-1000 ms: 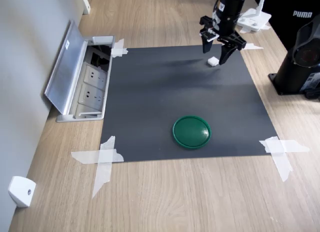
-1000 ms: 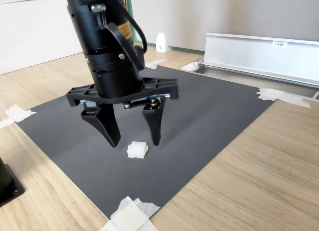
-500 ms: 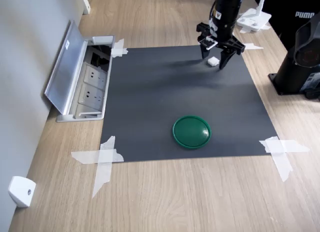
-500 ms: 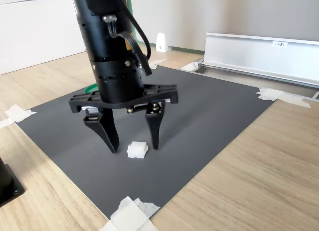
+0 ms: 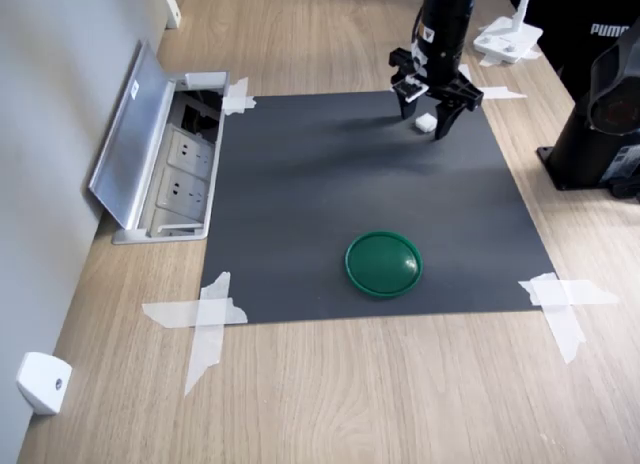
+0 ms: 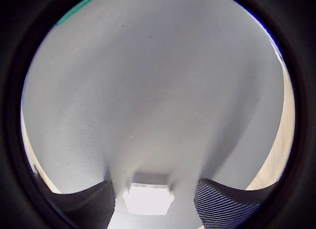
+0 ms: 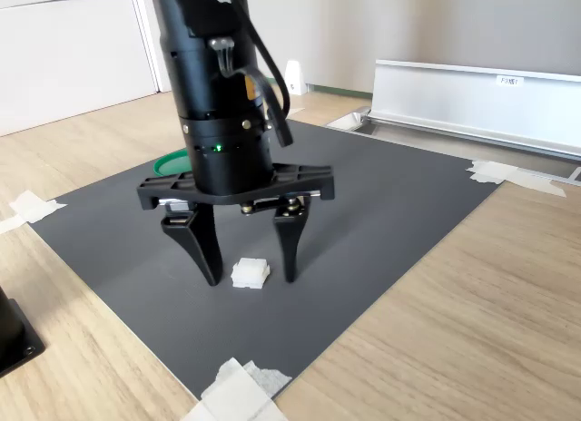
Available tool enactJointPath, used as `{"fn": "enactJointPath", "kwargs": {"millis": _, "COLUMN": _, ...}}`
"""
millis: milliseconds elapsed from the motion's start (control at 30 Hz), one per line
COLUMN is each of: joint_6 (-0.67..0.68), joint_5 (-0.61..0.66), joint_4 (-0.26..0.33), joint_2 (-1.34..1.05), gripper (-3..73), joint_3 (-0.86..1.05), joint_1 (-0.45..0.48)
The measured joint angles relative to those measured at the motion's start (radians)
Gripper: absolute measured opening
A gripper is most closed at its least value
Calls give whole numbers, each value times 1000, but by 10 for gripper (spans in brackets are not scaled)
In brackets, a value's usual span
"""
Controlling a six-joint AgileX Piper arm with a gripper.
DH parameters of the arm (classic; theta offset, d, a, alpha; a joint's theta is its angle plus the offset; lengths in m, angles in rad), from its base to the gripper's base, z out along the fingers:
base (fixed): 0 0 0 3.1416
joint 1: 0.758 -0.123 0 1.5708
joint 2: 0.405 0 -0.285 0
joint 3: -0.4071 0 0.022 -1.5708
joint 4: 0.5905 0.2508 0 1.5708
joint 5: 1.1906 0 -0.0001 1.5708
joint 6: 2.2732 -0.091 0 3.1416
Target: Grasp a white terminal and put it on the green lid.
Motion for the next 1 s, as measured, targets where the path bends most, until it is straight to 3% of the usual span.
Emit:
{"fn": "enactJointPath", "kwargs": {"millis": 133, "joint_6": -1, "joint_5": 9, "joint_4": 0, "joint_2": 0, "gripper": 576, "joint_3": 0, "joint_1": 0}}
{"fn": "enactJointPath", "kwargs": {"millis": 300, "joint_6": -1, "joint_5": 40, "joint_4": 6, "joint_2": 0, "gripper": 307, "joint_3": 0, "joint_1": 0}}
{"fn": "enactJointPath", "kwargs": {"millis": 533, "joint_6": -1, "joint_5": 67, "joint_4": 13, "joint_2": -12, "gripper": 306, "joint_3": -2, "joint_1": -2}}
{"fn": "enactJointPath", "kwargs": {"millis": 700, "joint_6": 0, "joint_5": 115, "joint_4": 73, "joint_2": -105, "gripper": 307, "joint_3": -41, "joint_1": -14}}
{"fn": "enactJointPath", "kwargs": {"millis": 800, "joint_6": -2, "joint_5": 200, "joint_4": 105, "joint_2": -159, "gripper": 307, "joint_3": -107, "joint_1": -90}}
{"fn": "enactJointPath", "kwargs": {"millis": 1000, "joint_6": -148, "joint_5": 334, "joint_4": 133, "joint_2": -187, "gripper": 307, "joint_3": -267, "joint_1": -361}}
